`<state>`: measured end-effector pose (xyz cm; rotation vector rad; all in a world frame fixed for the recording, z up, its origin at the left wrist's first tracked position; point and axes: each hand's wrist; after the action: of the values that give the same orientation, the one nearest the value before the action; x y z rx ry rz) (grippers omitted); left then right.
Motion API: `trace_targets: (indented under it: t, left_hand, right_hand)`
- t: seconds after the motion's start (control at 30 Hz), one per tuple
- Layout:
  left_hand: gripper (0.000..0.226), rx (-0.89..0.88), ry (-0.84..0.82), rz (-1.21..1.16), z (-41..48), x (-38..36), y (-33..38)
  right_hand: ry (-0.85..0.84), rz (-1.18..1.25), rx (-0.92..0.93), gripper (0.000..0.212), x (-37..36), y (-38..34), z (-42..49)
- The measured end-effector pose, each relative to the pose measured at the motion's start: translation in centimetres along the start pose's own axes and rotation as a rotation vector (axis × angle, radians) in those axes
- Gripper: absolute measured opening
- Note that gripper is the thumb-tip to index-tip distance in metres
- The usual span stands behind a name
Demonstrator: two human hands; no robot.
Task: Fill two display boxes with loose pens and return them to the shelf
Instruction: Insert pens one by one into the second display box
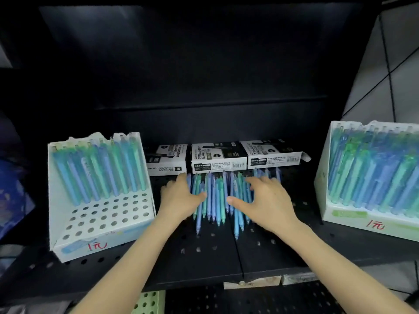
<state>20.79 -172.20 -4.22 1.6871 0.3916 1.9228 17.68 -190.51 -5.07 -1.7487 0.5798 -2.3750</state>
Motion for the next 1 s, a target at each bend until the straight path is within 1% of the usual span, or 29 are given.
trace_targets:
  t: [0.07,0.13,0.17,0.2,0.27,0.3,0.33,0.4,0.43,0.5,0.57,0.6,0.7,0.77,0.9,0.93,1.0]
  left_hand:
    - [0.076,0.028,0.008,-0.059,0.5,0.0,-0.1]
    - [0.079,0.066,0.029,-0.185,0.8,0.1,-0.1]
    - [0.081,0.08,0.031,-0.223,0.9,0.1,-0.1]
    - [0.081,0.091,0.022,-0.236,1.0,0.2,0.0]
    - [0.078,0.109,-0.005,-0.227,1.2,0.3,0.1]
    - [0.074,0.116,-0.019,-0.217,1.3,0.3,0.2]
    - [0.072,0.122,-0.031,-0.212,1.5,0.3,0.3]
    - [0.071,0.128,-0.048,-0.211,1.8,0.2,0.4]
    - [0.07,0.125,-0.053,-0.21,1.9,0.1,0.5]
    - [0.064,0.12,-0.056,-0.212,2.0,0.0,0.6]
    - [0.049,0.112,-0.058,-0.218,2.1,0.0,0.5]
    - [0.04,0.102,-0.064,-0.218,2.1,0.0,0.5]
    - [0.021,0.08,-0.081,-0.194,2.1,0.0,0.3]
    - [0.023,0.054,-0.104,-0.157,2.1,0.0,0.3]
    - [0.02,0.025,-0.105,-0.151,2.1,-0.3,-0.3]
    - [0.021,0.02,-0.098,-0.152,2.0,-0.3,-0.3]
    - [0.031,0.013,-0.096,-0.126,1.8,-0.4,-0.4]
  right_hand:
    - [-0.057,-0.015,-0.006,0.078,-0.1,-0.2,0.6]
    - [-0.066,0.036,-0.022,0.072,-0.1,-0.5,1.0]
    - [-0.069,0.075,-0.034,0.066,-0.2,-0.5,1.0]
    - [-0.07,0.11,-0.04,0.055,-0.2,-0.5,1.0]
    - [-0.058,0.13,-0.025,0.029,-0.2,-0.5,0.9]
    - [-0.049,0.131,-0.012,0.024,-0.3,-0.5,0.7]
    - [-0.043,0.133,0.006,0.031,-0.3,-0.5,0.6]
    - [-0.052,0.118,0.023,0.06,-0.5,-0.6,0.5]
    - [-0.053,0.098,0.03,0.067,-0.6,-0.6,0.5]
    - [-0.064,0.07,0.035,0.072,-0.5,-0.7,0.4]
    - [-0.082,0.106,0.036,0.069,-0.3,-0.7,0.4]
    - [-0.092,0.136,0.031,0.065,-0.2,-0.7,0.4]
    - [-0.147,0.216,-0.015,0.051,0.1,-0.8,0.4]
    - [-0.189,0.279,-0.055,0.042,0.1,-0.6,0.7]
    - [-0.263,0.411,-0.134,0.034,0.5,-0.3,0.9]
    - [-0.282,0.47,-0.162,0.032,0.6,-0.1,0.9]
    - [-0.332,0.657,-0.234,0.028,1.1,0.2,1.1]
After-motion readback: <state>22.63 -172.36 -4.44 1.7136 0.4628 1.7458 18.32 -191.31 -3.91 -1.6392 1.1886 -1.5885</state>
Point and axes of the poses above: each hand's wrist, its own z-axis towards the middle knuckle, its own x-axis out of the back of the hand, y = z × x, and after that the axes turned 14 degrees about -x, right-handed
